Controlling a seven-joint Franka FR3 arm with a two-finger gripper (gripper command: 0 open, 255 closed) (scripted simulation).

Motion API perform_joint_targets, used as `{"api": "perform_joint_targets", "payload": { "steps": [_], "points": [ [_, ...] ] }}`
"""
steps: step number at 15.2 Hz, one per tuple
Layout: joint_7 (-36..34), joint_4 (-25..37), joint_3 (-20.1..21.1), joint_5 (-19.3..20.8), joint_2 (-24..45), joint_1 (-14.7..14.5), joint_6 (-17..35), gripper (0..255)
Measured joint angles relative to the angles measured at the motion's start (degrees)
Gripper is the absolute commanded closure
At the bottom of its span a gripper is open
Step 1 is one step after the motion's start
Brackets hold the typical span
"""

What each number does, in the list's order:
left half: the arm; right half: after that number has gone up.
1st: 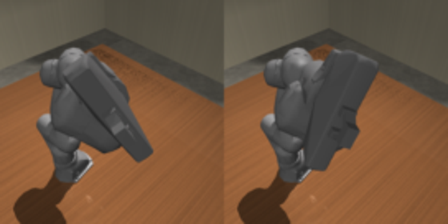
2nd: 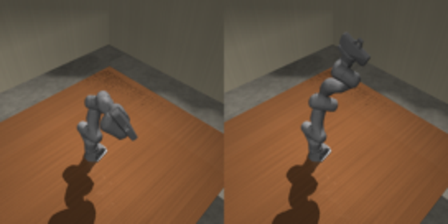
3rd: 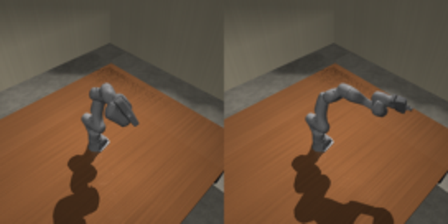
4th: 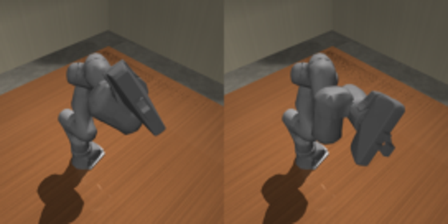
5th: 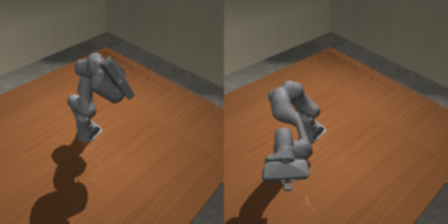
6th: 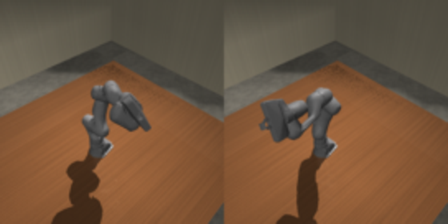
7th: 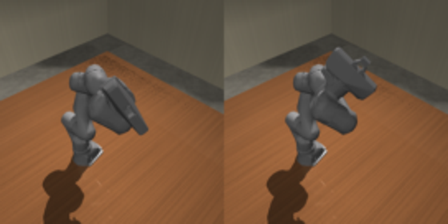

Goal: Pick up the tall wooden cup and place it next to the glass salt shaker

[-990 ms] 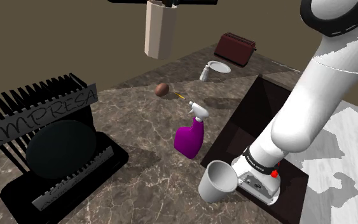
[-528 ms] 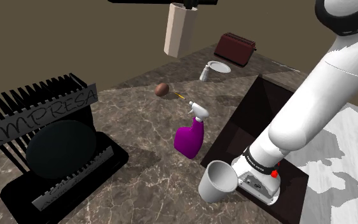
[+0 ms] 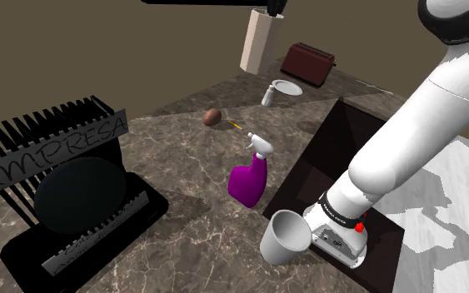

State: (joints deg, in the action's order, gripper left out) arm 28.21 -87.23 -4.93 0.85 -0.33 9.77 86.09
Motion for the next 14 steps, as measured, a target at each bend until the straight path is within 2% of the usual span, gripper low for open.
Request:
{"api": "perform_joint_targets", "payload": {
  "steps": [6, 14],
  "points": [
    [8.1, 0.7, -4.1, 0.0, 0.6, 4.0, 0.0, 255],
    [19.8, 6.8, -9.7, -1.1, 5.3, 10.2, -1.3, 255]
  ]
}}
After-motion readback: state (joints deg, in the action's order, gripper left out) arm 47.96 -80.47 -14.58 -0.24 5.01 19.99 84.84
